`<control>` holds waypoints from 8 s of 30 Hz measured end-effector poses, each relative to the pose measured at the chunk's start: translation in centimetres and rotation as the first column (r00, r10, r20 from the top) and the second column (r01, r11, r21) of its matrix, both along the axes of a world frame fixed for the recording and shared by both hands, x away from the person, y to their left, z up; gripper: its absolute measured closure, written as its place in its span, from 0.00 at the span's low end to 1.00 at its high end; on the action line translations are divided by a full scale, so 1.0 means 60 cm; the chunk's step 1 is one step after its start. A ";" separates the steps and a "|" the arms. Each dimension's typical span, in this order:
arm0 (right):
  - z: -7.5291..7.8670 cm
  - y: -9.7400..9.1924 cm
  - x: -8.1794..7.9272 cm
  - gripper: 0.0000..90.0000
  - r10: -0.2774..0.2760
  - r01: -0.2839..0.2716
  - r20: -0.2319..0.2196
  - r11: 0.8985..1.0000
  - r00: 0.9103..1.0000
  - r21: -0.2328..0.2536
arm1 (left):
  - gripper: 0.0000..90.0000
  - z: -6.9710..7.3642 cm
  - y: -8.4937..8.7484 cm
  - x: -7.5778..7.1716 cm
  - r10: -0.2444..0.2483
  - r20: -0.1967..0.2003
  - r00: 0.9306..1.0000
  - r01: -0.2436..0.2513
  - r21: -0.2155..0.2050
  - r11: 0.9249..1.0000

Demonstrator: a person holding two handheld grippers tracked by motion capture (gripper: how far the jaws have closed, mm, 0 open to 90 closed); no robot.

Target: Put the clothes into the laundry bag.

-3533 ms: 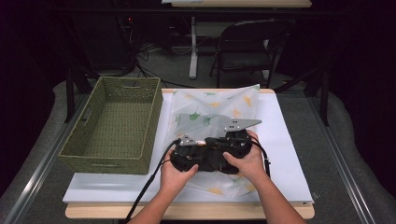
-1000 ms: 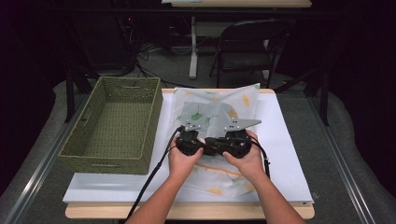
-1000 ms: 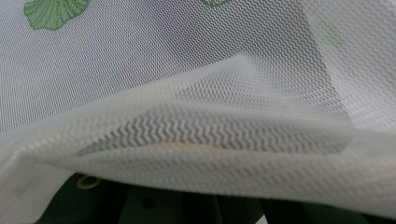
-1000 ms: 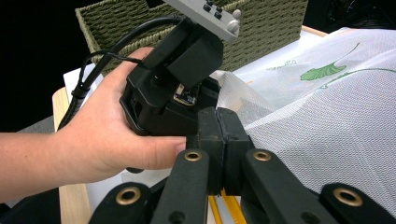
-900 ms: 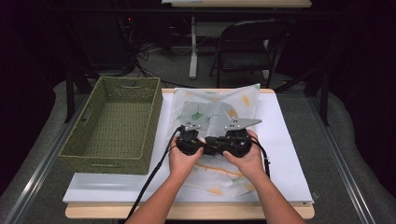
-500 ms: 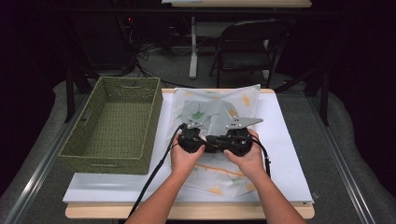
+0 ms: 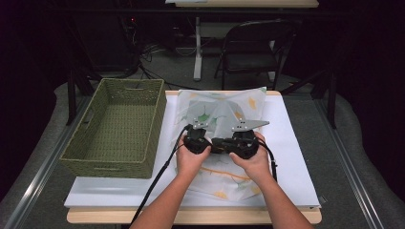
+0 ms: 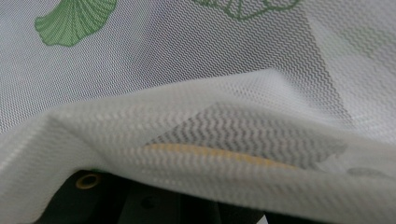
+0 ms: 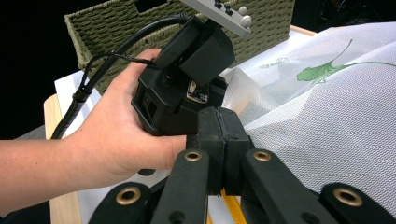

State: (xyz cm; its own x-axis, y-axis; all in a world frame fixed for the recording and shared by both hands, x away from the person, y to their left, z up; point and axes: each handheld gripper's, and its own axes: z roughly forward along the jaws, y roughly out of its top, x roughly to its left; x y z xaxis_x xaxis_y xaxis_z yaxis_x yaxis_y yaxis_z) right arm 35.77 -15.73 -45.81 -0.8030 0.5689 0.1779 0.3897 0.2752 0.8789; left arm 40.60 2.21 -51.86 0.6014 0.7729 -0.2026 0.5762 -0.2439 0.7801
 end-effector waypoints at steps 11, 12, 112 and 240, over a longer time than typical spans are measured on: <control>-0.005 -0.003 0.003 1.00 -0.009 0.009 -0.004 1.000 1.000 -0.010 | 0.70 0.000 0.013 -0.008 -0.003 -0.021 1.000 0.003 -0.017 1.000; -0.005 -0.003 0.003 1.00 -0.009 0.009 -0.004 1.000 1.000 -0.010 | 0.69 0.001 0.016 -0.009 -0.009 -0.025 1.000 0.009 -0.023 1.000; -0.013 0.008 -0.032 1.00 0.012 -0.013 -0.017 0.997 1.000 -0.079 | 0.93 -0.034 0.183 -0.194 -0.105 -0.029 0.994 0.109 0.185 0.977; -0.114 -0.028 -0.082 0.71 -0.055 0.043 -0.085 0.990 0.995 -0.131 | 0.98 -0.045 0.243 -0.242 -0.013 -0.126 0.992 0.036 0.182 0.983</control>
State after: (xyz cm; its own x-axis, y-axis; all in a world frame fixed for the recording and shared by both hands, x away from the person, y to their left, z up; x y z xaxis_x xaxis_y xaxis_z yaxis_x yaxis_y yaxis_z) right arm 30.87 -17.39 -52.64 -0.7580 0.6297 0.1697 0.4800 0.3625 0.7989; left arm 26.06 16.81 -54.58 0.5999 0.7890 -0.1326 0.6575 -0.3917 0.6436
